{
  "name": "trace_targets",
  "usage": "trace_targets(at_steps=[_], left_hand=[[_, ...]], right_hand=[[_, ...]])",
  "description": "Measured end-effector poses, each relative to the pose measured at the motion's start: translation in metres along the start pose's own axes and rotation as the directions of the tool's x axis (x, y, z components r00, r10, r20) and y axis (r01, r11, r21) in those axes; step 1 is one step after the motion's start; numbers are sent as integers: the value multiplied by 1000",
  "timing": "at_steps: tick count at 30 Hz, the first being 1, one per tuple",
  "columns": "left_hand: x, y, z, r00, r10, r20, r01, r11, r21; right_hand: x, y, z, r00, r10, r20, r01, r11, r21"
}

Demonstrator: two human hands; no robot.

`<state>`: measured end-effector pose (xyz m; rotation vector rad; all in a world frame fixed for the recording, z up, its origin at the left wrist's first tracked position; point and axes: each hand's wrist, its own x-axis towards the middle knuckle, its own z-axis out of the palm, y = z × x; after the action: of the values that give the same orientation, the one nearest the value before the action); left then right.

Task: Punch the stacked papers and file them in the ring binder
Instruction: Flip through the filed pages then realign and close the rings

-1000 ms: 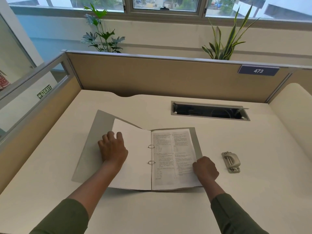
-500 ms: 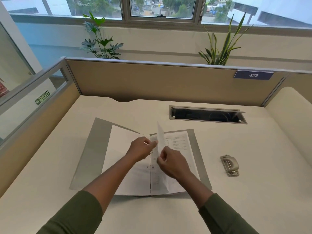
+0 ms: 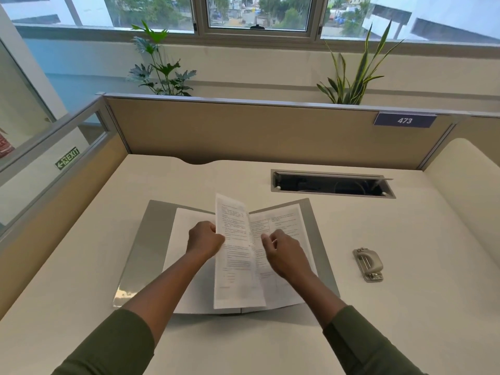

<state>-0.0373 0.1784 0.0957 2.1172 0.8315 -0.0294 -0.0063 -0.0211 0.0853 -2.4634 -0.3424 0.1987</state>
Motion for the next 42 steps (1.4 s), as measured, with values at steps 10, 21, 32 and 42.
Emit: trace_targets(at_steps=[10,21,32,42], left_hand=[[6,-41,-25,985,82,-152,-36,958,283],[7,-58,-31,952,249,-179,-110,822,559],[10,-67,-33,953,254,-165,-93,764,638],[11,-71,-36,947,253,-197,-65,754,654]], right_hand=[[-2,64,-7,906,420,-58,-419,866,-273],[14,95,-5,826,561,54,-561,828,-3],[16,103,11,797,600,61,-599,800,-35],[16,104,-2,844,537,0,-537,844,1]])
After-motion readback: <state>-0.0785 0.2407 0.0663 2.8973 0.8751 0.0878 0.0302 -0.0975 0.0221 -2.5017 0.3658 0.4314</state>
